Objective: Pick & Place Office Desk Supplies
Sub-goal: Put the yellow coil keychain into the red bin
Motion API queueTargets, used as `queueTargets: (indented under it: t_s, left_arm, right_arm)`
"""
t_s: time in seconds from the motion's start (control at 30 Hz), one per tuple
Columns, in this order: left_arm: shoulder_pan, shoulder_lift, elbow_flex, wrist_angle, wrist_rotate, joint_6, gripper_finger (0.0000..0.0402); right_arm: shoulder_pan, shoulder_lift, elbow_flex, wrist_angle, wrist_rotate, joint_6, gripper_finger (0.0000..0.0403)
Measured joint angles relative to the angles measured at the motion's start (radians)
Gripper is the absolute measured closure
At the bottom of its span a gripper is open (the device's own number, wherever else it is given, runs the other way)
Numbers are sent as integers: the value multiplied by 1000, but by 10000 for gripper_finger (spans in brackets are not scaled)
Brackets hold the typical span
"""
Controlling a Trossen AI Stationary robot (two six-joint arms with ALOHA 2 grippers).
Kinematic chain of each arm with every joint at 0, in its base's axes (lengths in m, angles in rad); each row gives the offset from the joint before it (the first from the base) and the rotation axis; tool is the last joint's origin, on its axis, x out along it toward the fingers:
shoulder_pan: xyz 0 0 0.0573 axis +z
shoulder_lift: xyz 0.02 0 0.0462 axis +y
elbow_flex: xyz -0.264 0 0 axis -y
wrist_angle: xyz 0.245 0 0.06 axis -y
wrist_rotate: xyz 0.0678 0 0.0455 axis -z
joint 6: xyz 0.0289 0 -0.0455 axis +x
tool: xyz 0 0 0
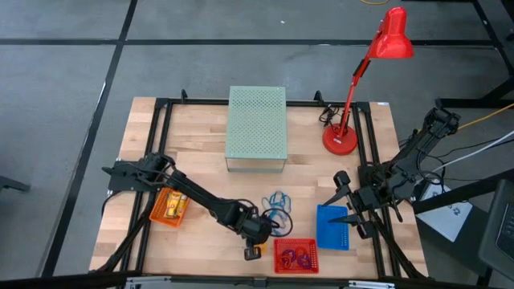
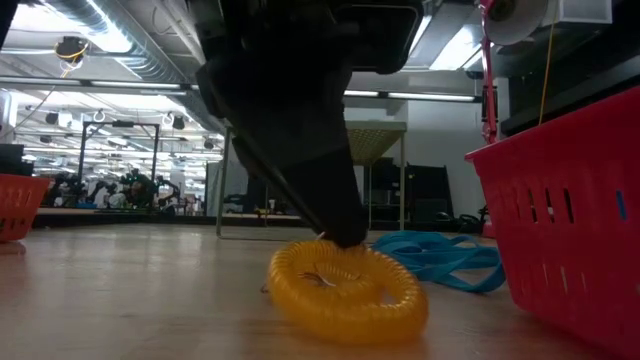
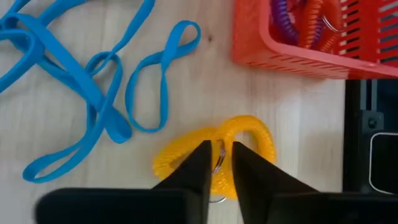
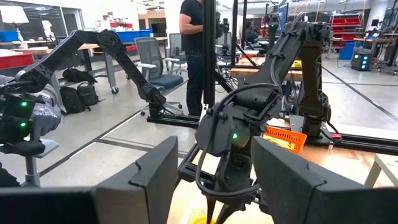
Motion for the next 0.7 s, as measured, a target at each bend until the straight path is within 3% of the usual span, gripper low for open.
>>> queueTargets:
  t_s: [0.17,0.43,0.7]
  left_arm:
    - [1,0,0,0,-1,26,396]
    - [4,-16,0,-1,-14,87,399]
    - [14,-179,0,12,-131,194,399]
  right_arm:
    - [0,0,0,0,0,0,197]
    - [0,0,0,0,0,0,197]
    - [0,0,0,1,0,0,197]
